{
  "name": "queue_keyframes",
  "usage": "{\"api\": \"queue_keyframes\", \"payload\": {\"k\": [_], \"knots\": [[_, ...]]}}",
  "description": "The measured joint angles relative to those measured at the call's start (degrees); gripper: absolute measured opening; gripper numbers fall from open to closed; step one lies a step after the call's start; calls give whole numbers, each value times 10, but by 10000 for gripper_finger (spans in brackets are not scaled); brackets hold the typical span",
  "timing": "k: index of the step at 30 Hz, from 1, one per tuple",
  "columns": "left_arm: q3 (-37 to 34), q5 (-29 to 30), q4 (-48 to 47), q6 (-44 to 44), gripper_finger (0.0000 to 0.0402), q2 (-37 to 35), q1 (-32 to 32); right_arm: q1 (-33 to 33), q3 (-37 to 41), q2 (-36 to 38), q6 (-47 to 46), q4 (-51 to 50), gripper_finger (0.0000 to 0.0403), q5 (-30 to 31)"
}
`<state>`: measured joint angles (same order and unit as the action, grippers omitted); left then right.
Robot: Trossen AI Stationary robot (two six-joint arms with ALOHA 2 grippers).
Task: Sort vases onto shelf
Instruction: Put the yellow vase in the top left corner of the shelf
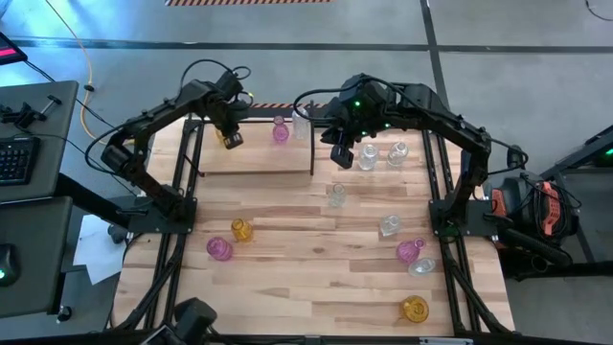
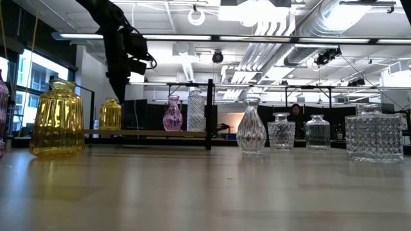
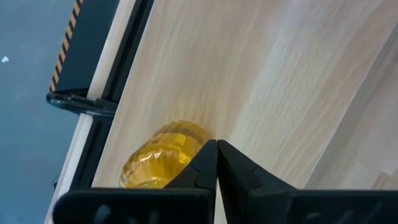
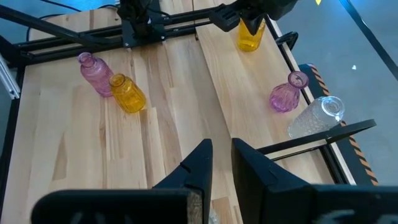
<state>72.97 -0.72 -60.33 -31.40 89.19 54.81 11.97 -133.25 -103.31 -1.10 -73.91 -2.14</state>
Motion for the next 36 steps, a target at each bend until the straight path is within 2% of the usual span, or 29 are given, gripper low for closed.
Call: {"api": "queue_keyframes", "payload": {"k": [36], "knots": [[0,21,-30,-8,0,0,67,0,0,0,-10,0,41,0]]}}
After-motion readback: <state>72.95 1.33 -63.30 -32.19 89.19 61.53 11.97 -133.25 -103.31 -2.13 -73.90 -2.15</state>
